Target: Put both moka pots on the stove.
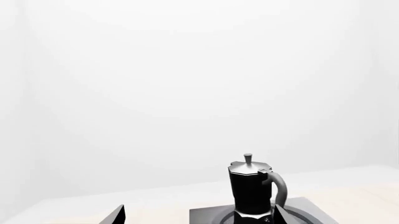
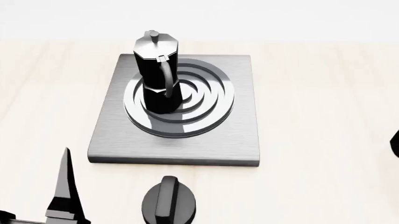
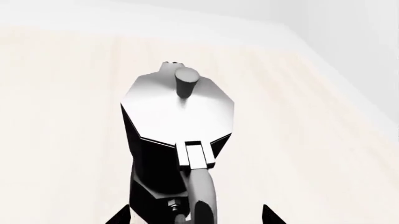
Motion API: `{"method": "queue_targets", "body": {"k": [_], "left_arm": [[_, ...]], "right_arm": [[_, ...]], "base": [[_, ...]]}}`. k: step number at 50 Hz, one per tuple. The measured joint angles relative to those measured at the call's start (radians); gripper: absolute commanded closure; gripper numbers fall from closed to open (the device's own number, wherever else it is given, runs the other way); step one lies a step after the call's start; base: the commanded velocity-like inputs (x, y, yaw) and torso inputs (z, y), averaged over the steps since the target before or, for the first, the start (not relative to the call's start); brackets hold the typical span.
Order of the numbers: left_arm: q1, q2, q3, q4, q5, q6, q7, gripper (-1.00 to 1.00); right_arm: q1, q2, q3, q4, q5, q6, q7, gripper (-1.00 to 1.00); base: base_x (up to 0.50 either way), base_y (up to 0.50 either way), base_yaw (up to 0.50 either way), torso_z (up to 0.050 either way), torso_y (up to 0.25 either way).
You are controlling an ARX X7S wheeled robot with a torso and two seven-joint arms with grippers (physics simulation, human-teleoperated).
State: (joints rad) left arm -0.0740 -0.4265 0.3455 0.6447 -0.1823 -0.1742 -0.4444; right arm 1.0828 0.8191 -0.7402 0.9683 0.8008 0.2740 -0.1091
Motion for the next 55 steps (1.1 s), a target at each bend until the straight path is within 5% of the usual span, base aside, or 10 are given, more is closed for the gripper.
{"method": "queue_targets", "body": {"k": [10,11,39,55], "left_arm": [[0.005,-0.003,0.004,0.004,0.001,0.002,-0.002,-1.0],[0.005,-0.003,0.004,0.004,0.001,0.002,-0.003,-1.0],[0.014,-0.012,0.008,0.01,-0.001,0.006,-0.008,-1.0],[0.014,-0.015,0.011,0.008,-0.004,0.008,-0.009,-1.0]], "right_arm": [[0.002,-0.033,0.004,0.081,-0.013,-0.049,-0.015,-1.0],[0.002,-0.036,0.005,0.087,-0.013,-0.053,-0.016,1.0],[0.004,-0.073,0.014,0.105,0.006,-0.105,-0.027,1.0],[0.023,-0.115,0.019,0.143,-0.049,-0.332,0.079,1.0]], "base": [[0.0,0.0,0.0,0.0,0.0],[0.0,0.0,0.0,0.0,0.0],[0.0,0.0,0.0,0.0,0.0],[0.0,0.0,0.0,0.0,0.0]]}}
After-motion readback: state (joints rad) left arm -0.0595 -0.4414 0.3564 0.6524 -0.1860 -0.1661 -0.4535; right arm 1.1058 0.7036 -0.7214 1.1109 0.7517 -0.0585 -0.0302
